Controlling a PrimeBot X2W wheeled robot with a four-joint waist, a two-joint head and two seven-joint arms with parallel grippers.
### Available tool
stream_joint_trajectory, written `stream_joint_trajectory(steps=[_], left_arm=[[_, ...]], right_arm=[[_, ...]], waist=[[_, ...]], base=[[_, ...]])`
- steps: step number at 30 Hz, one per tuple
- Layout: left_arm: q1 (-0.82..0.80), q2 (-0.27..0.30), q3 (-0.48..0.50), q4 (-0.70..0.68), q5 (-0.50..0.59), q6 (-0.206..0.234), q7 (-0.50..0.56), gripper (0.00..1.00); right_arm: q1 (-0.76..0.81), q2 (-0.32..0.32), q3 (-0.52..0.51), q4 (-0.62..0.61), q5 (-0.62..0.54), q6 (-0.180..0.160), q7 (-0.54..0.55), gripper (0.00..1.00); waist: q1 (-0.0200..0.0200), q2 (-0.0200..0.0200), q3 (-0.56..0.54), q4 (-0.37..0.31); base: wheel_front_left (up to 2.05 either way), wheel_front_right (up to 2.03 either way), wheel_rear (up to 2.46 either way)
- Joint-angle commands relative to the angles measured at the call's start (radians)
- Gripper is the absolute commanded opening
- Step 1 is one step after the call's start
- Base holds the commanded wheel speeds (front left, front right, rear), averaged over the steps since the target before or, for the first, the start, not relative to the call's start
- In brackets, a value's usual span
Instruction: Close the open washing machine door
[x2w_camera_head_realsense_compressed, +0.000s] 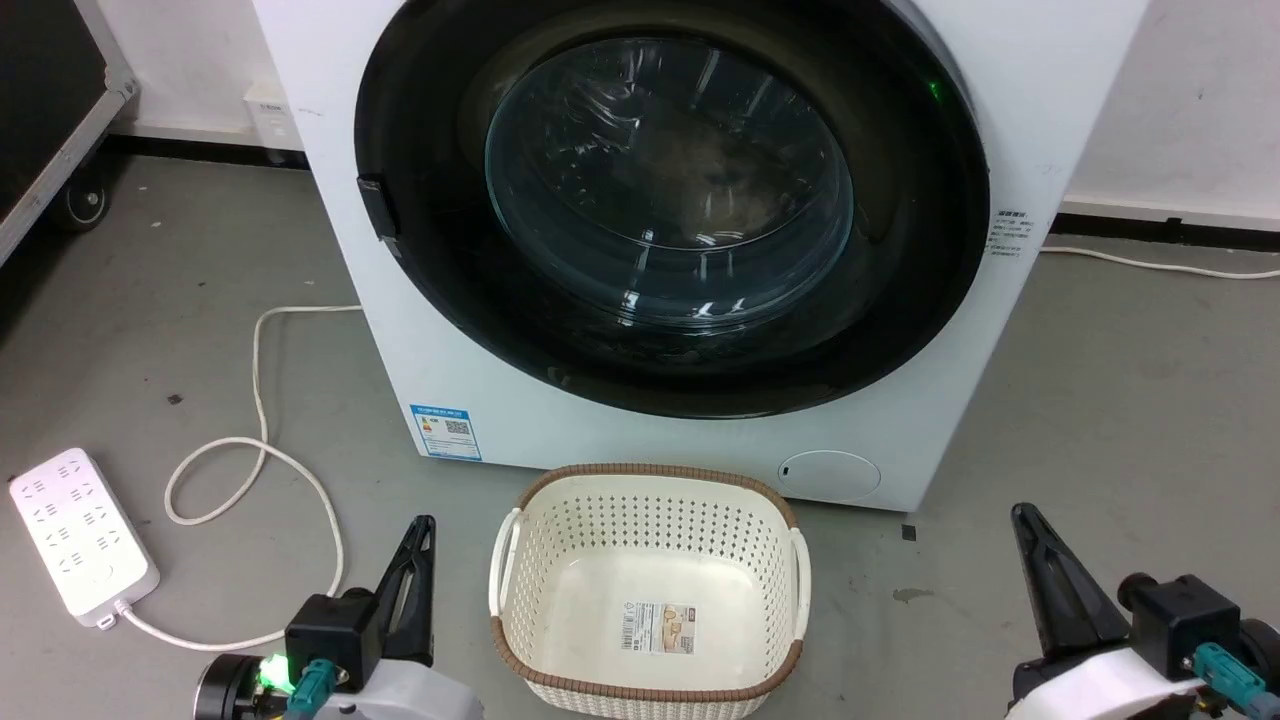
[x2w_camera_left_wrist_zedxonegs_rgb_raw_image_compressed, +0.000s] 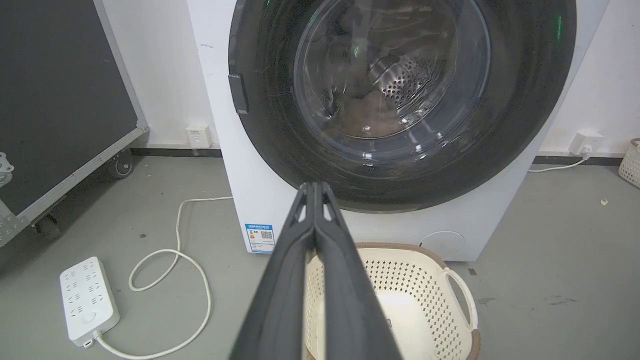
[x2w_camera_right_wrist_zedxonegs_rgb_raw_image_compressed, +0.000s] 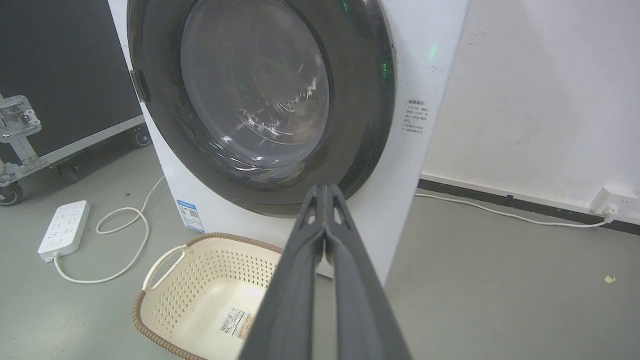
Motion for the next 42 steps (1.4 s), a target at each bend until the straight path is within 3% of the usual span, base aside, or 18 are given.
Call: stream_joint_trajectory(steps=[1,42], left_arm=[[-0.010,-0.001,0.006,-0.007,0.008,0.004,0.006,0.00],[-0.022,-0.006,0.053,-0.040,0.044,0.010,0.094,0.00]], right_arm=[[-0.012,0.003,0.004,-0.007,-0.008,-0.001,0.005,0.00],[-0.031,0.005,0.041,-0.020,-0.020,-0.001,0.094,0.00]], waist=[[0.0000,0.0000,0.000,0.000],[-0.0001,0.0000,0.006,0.005]], base=[[0.00,0.00,0.00],[0.00,0.00,0.00]])
